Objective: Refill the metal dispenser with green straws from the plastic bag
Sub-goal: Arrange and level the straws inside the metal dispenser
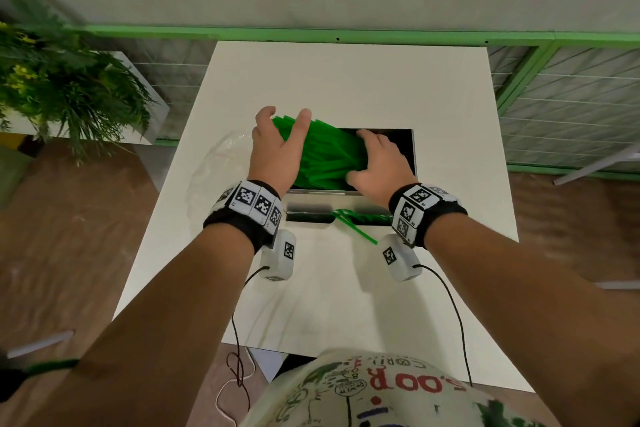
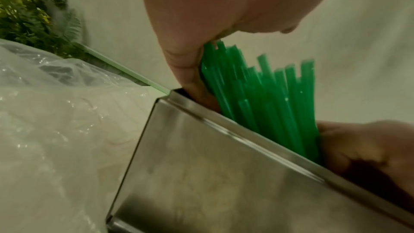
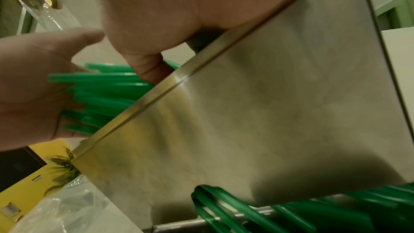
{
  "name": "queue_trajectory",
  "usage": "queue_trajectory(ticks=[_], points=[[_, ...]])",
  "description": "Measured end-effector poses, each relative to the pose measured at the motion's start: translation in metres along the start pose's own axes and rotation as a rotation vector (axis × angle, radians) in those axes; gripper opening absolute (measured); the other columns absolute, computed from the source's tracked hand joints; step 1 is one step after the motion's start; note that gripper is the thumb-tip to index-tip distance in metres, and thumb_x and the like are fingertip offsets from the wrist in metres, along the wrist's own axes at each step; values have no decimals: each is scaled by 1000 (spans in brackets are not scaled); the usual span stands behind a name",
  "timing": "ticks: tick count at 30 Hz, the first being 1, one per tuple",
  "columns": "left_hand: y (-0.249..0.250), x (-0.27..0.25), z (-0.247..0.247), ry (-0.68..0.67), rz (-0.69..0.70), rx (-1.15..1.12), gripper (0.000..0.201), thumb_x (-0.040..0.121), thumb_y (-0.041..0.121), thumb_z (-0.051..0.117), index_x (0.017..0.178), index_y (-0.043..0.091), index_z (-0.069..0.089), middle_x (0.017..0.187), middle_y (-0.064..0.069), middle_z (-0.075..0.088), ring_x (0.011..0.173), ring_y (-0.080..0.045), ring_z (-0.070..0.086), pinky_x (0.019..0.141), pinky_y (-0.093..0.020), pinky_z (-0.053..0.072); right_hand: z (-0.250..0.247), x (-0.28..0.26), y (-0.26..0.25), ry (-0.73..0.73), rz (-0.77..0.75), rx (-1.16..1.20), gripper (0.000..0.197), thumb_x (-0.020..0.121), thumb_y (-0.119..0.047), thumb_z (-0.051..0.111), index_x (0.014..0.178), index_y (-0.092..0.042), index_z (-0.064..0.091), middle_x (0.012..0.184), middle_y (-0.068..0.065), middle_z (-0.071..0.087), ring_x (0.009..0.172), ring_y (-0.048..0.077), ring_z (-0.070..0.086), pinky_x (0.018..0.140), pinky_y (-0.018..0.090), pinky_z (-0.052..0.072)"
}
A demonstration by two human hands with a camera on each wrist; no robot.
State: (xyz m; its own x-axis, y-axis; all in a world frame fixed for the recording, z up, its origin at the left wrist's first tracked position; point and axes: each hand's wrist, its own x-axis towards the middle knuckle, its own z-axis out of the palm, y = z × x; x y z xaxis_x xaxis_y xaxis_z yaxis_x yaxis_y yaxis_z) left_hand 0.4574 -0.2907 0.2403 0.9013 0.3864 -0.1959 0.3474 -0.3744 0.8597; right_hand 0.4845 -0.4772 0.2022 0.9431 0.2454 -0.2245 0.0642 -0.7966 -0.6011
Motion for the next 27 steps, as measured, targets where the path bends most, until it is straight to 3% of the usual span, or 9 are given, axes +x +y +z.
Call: queue_trajectory(ticks=[2, 5, 11, 15, 18, 20, 23, 26, 27], points=[[-2, -4, 5, -27, 38, 22, 96, 78, 81, 54, 153, 28, 28, 151, -4, 40, 135, -20, 45, 112, -40, 39, 0, 2, 0, -13, 22, -15, 84, 72, -42, 59, 150, -21, 35, 148, 8, 43, 135, 31, 39, 110, 47, 36], [-9, -9, 11, -92, 101, 145, 98, 75, 73, 69, 152, 26, 32, 146, 0, 42, 126, -14, 48, 106, -30, 40, 2, 3, 0, -41, 18, -71, 85, 70, -49, 50, 151, -24, 35, 151, 4, 41, 137, 30, 37, 110, 49, 34], [-17, 2, 10, 46, 111, 108, 42, 88, 41, 74, 122, 22, 59, 113, 8, 62, 106, -13, 60, 93, -27, 50, -1, 1, 0, -47, -30, -30, 90, 66, -49, 52, 151, -28, 34, 151, 1, 40, 137, 27, 37, 110, 51, 33], [-18, 8, 7, 98, 126, 33, 24, 89, 30, 73, 108, 21, 64, 94, 16, 61, 86, -1, 59, 76, -10, 46, -3, -2, 0, -30, -84, -23, 97, 63, -53, 56, 152, -27, 31, 151, 2, 40, 138, 26, 37, 111, 50, 32], [-18, 11, 3, 135, 109, -63, 10, 88, 28, 70, 91, 26, 61, 82, 10, 64, 73, -8, 61, 70, -26, 51, -2, -4, 1, -13, -122, -45, 98, 65, -56, 61, 153, -27, 28, 151, 2, 41, 138, 25, 37, 113, 50, 29], [-16, 14, -2, 146, 85, -155, 13, 87, 29, 68, 82, 32, 56, 76, 5, 61, 66, -15, 57, 64, -32, 50, -1, -3, 2, -6, -135, -55, 99, 67, -59, 66, 153, -27, 28, 150, 2, 41, 138, 25, 37, 115, 52, 27], [-10, 14, -6, 172, 71, -272, 7, 88, 30, 64, 87, 26, 58, 74, 1, 58, 63, -17, 53, 60, -35, 46, 0, -4, 2, 9, -153, -62, 103, 66, -68, 67, 152, -27, 27, 151, 0, 41, 139, 23, 36, 116, 54, 24], [-5, 11, -2, 140, 32, -308, 9, 94, 29, 61, 95, 20, 60, 80, 3, 62, 68, -10, 59, 67, -34, 51, 1, -5, 1, 21, -165, -70, 109, 62, -77, 66, 151, -27, 27, 150, -1, 42, 139, 20, 36, 117, 54, 23], [-5, 10, 0, 98, 7, -319, 12, 95, 32, 59, 99, 21, 61, 87, 2, 65, 76, -11, 63, 73, -38, 55, 1, -6, 1, 18, -164, -75, 112, 60, -79, 65, 151, -27, 26, 150, -1, 41, 140, 20, 36, 118, 54, 22]])
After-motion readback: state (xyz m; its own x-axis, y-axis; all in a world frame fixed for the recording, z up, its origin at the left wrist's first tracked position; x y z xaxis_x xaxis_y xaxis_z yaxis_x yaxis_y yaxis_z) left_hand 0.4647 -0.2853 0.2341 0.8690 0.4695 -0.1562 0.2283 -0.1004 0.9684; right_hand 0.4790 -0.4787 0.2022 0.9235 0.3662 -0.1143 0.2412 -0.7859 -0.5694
